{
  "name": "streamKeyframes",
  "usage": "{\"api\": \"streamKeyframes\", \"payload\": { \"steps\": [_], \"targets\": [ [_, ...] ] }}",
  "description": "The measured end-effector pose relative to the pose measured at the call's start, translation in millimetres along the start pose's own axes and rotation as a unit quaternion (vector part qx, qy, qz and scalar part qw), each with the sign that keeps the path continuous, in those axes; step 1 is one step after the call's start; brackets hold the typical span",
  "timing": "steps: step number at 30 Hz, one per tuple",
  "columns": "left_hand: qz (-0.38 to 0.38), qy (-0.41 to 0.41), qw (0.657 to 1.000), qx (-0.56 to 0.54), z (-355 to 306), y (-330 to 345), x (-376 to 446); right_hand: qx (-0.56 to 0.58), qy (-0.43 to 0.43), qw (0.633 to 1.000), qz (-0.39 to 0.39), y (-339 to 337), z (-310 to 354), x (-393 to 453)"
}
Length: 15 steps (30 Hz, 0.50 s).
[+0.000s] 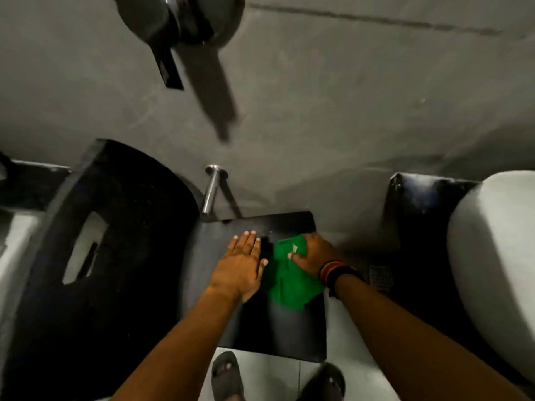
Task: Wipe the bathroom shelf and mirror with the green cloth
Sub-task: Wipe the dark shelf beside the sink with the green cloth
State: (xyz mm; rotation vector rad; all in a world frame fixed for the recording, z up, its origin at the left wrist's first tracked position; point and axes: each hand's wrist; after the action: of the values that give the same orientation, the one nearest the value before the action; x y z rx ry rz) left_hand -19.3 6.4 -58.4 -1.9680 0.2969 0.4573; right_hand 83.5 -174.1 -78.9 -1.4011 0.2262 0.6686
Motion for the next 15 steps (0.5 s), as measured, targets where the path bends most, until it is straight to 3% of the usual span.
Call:
{"api": "streamKeyframes", "payload": {
  "steps": [4, 8, 12, 15],
  "targets": [
    [0.017, -0.020, 1.000, -0.010, 28, 54, 4, 0.001, 0.048, 0.997, 0.059, 73, -3, 16],
    [0.031, -0.030, 0.999, -0.005, 40, 86, 8, -0.012, 0.042, 0.995, 0.091, 126, 6, 20],
    [0.007, -0.015, 1.000, 0.006, 34, 92, 10, -0.113, 0.052, 0.991, 0.040, 142, 16, 29],
    [0.013, -0.020, 1.000, -0.013, 30, 90, 11, -0.085, 0.030, 0.995, 0.031, 135, 12, 26]
  ]
}}
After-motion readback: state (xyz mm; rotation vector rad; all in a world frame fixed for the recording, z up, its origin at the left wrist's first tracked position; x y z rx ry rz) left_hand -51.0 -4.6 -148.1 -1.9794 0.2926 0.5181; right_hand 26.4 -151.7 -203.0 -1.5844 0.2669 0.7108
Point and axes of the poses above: each hand's wrist, its own x-axis towards the middle knuckle, its own y-axis out of the palm, z = x × y, and after that the axes turned 12 degrees about -x, right-handed
